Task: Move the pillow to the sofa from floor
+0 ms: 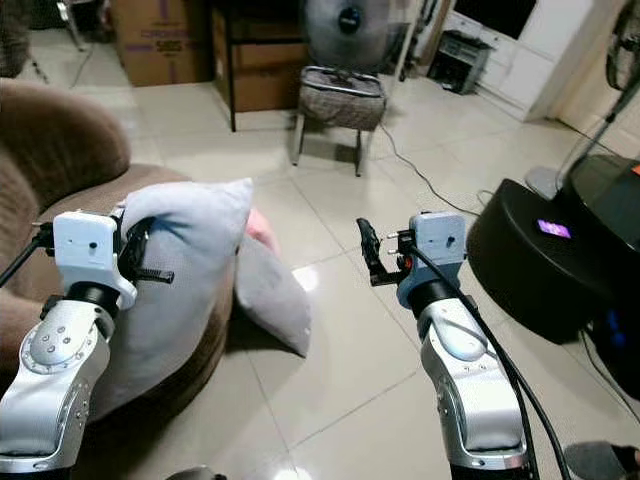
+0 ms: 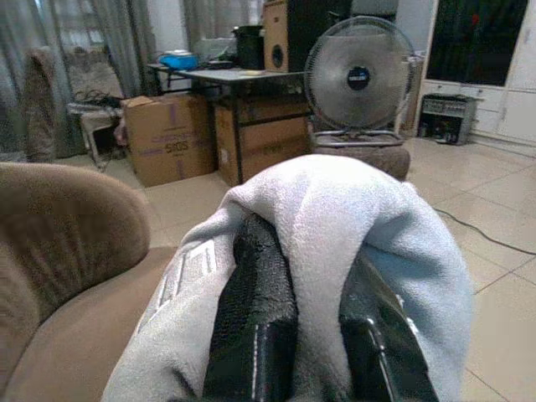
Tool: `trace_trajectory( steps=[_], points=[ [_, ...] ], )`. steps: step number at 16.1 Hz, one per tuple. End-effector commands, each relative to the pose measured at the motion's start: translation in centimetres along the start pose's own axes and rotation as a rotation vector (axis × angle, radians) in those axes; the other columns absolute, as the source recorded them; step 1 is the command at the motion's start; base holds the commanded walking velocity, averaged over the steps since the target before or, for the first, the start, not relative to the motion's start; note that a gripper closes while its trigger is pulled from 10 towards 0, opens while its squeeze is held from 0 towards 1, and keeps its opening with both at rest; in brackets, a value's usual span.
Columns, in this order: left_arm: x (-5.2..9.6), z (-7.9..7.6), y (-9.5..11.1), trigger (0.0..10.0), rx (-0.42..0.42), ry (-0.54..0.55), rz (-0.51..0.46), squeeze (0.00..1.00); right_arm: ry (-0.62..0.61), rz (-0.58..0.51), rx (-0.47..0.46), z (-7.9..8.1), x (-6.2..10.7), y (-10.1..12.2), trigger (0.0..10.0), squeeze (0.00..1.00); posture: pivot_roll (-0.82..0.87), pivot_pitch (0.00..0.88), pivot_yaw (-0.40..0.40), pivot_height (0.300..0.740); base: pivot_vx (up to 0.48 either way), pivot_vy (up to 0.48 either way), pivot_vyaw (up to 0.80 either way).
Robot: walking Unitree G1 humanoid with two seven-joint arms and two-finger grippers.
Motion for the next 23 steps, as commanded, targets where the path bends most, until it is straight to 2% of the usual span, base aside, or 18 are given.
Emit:
trace_trajectory(
  steps=[1, 14, 19, 23],
  points=[
    [-0.20, -0.74, 1.34, 10.0, -0.009, -0.024, -0.057, 0.00, -0.024, 0.013, 0.009, -0.74, 0.07, -0.28, 10.0, 0.00, 0.07, 0.000, -0.084, 0.740, 0.000, 0.304, 0.00],
    [-0.23, -0.94, 1.30, 10.0, -0.015, -0.035, -0.047, 0.00, -0.033, 0.032, 0.003, -0.68, 0.18, -0.72, 10.0, 0.00, 0.06, 0.000, -0.076, 0.740, 0.000, 0.296, 0.00],
    [-0.36, -1.20, 1.69, 10.0, -0.006, -0.042, -0.065, 0.00, -0.052, 0.032, 0.024, -0.92, 0.25, -0.74, 10.0, 0.00, 0.06, 0.000, -0.072, 0.740, 0.000, 0.000, 0.00],
    [-0.46, -0.79, 2.11, 10.0, 0.007, -0.031, -0.080, 0.00, -0.046, 0.013, 0.010, -0.91, 0.16, -0.37, 10.0, 0.00, 0.06, 0.000, -0.074, 0.740, 0.142, 0.000, 0.00]
  ],
)
Point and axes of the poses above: a point about 5 cm out from each wrist's last joint towards the gripper, its own x axis pointing back from the gripper into the wrist, its own y axis along the axis of the wrist's last joint, z = x × y, the point moved 6 cm from there along -x, pointing out of the wrist towards the gripper, and after that the axes turned 12 degrees about x, right-handed, at the moved point
